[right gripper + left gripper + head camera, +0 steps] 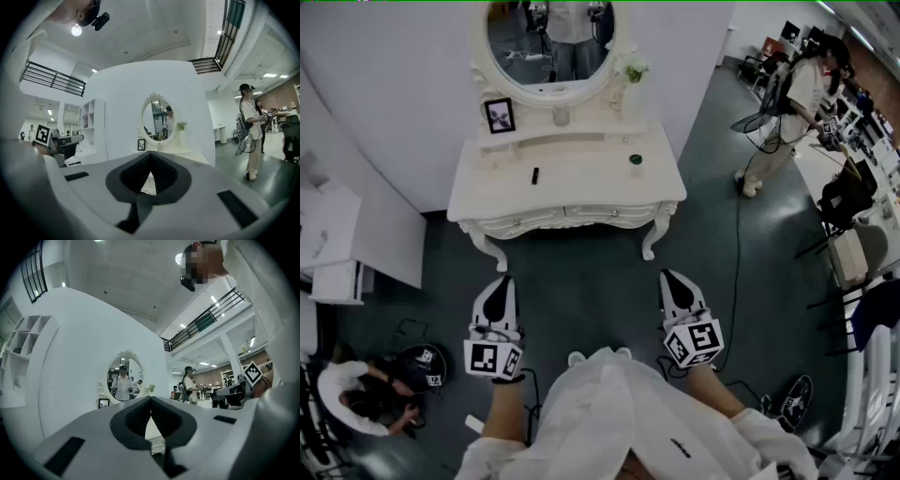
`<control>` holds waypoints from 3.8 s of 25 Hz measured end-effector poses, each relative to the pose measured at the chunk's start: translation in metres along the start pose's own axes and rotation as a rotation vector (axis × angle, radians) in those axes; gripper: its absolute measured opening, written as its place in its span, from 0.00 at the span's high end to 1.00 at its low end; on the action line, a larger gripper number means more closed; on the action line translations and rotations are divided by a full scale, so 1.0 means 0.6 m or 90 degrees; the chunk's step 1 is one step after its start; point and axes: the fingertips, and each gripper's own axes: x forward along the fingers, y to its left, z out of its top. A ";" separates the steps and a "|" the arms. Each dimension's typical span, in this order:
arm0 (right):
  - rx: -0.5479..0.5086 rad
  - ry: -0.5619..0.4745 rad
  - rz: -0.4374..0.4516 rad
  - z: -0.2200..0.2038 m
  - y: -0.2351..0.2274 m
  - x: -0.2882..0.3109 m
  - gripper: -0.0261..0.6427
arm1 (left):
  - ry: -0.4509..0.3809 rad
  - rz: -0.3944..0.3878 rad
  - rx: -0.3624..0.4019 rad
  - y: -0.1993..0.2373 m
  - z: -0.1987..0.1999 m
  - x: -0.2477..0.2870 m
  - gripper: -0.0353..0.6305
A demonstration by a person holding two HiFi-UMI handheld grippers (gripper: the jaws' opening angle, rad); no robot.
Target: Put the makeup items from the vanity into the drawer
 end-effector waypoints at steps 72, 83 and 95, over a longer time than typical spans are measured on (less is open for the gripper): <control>0.018 0.037 0.077 -0.031 0.033 0.303 0.93 | 0.034 -0.003 -0.071 0.149 -0.091 0.207 0.41; 0.026 0.056 0.114 -0.029 -0.055 0.392 0.93 | 0.047 0.011 -0.064 0.137 -0.101 0.346 0.41; 0.026 0.060 0.161 -0.032 -0.084 0.436 0.93 | 0.057 0.044 -0.073 0.125 -0.116 0.403 0.41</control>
